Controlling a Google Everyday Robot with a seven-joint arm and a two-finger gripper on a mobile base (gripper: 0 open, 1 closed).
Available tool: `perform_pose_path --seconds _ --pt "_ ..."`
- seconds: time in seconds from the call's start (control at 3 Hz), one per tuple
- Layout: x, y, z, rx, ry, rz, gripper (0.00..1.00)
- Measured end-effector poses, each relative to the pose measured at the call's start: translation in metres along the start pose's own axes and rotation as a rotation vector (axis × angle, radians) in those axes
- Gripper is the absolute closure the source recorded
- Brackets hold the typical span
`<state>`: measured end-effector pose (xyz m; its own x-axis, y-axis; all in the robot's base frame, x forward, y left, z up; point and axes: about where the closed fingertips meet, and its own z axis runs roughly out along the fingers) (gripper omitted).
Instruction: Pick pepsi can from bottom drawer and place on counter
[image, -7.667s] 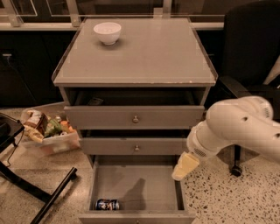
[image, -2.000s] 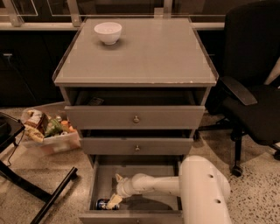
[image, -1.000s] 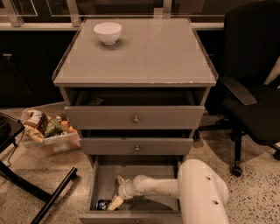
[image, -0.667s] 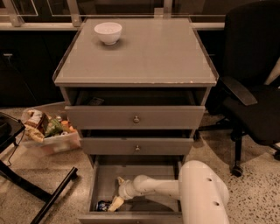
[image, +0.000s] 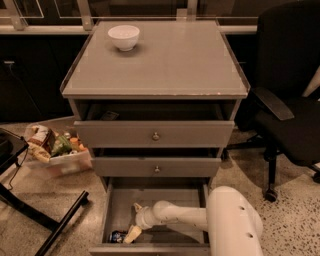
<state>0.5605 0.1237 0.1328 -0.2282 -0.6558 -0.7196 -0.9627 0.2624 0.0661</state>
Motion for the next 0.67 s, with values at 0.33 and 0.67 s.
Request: perform_pose_path --seconds 0.33,0.67 --pt "-0.002 -0.008 -0.003 0.019 -0.017 -0.032 0.00" --pt "-0.013 -0.014 -0.008 0.039 -0.026 -0.070 0.00"
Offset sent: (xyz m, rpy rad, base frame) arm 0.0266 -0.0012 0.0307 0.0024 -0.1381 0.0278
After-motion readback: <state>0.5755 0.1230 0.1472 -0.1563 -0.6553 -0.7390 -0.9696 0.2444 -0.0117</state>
